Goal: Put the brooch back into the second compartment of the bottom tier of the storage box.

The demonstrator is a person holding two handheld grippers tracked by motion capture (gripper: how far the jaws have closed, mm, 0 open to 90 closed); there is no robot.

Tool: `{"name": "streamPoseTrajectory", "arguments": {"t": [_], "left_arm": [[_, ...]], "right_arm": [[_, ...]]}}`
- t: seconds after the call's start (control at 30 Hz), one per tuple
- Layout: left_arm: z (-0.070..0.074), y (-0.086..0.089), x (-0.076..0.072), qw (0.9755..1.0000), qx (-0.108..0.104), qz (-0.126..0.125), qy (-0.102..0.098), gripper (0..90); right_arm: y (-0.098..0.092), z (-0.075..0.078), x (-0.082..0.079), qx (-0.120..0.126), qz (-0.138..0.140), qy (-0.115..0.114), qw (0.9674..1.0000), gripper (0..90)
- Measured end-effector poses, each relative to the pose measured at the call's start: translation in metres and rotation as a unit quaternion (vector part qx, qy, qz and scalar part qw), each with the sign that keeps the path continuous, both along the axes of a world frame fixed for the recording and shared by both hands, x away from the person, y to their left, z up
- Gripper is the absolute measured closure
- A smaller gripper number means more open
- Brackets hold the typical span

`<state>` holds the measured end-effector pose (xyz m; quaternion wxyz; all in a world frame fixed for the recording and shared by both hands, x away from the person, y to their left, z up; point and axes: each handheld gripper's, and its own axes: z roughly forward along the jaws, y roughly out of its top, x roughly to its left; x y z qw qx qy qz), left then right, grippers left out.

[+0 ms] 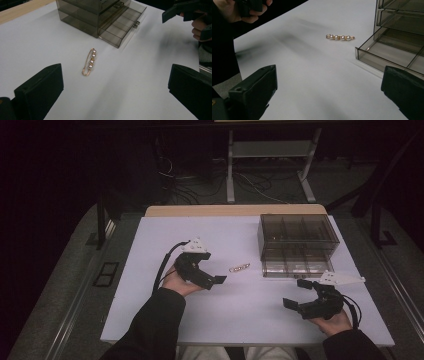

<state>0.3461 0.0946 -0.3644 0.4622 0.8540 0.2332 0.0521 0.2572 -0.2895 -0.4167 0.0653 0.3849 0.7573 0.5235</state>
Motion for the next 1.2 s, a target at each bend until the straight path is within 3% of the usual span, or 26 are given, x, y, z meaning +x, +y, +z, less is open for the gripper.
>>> {"name": "streamPoseTrajectory", "arguments": {"t": [0.33, 1.2], "left_arm": [[0.004, -0.012, 0.016, 0.9999, 0.008, -0.007, 0.001, 0.0], [-0.005, -0.042, 0.055, 0.9985, 0.04, -0.027, 0.025, 0.0]], "right_arm": [[0.0, 0.0, 0.0, -0.008, 0.003, -0.002, 1.0, 0.2], [0.001, 0.0, -0.001, -0.013, 0.008, -0.003, 0.9999, 0.2]]}}
